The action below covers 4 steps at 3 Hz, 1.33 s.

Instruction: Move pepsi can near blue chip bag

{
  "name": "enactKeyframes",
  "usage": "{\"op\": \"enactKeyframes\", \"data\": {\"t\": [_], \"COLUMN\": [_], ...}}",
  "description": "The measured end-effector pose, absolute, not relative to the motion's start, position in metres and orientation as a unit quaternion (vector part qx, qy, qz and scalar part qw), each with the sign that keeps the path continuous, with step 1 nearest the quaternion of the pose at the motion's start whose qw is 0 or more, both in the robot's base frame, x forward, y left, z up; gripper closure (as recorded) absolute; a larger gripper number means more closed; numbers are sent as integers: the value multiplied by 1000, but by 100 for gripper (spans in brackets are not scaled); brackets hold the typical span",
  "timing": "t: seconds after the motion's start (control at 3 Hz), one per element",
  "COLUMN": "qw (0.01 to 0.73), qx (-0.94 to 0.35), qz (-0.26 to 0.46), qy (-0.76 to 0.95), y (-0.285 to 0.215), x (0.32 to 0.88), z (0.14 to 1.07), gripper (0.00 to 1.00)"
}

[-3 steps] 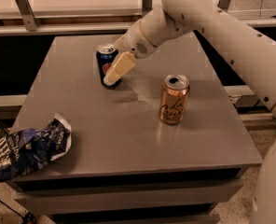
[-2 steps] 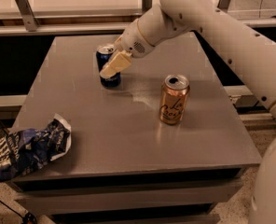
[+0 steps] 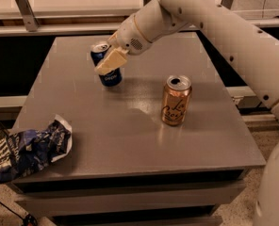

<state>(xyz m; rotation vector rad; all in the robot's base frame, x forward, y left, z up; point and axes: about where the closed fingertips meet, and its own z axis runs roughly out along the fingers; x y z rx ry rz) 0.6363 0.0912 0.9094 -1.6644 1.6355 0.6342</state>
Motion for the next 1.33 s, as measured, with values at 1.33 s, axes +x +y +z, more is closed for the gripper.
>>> {"op": "enactKeyframes", "data": {"t": [1.33], "qw": [334], "qx": [-664], "qz": [302], "qy": [597], "y": [133], "x": [620], "z": [894], "gripper": [100]}}
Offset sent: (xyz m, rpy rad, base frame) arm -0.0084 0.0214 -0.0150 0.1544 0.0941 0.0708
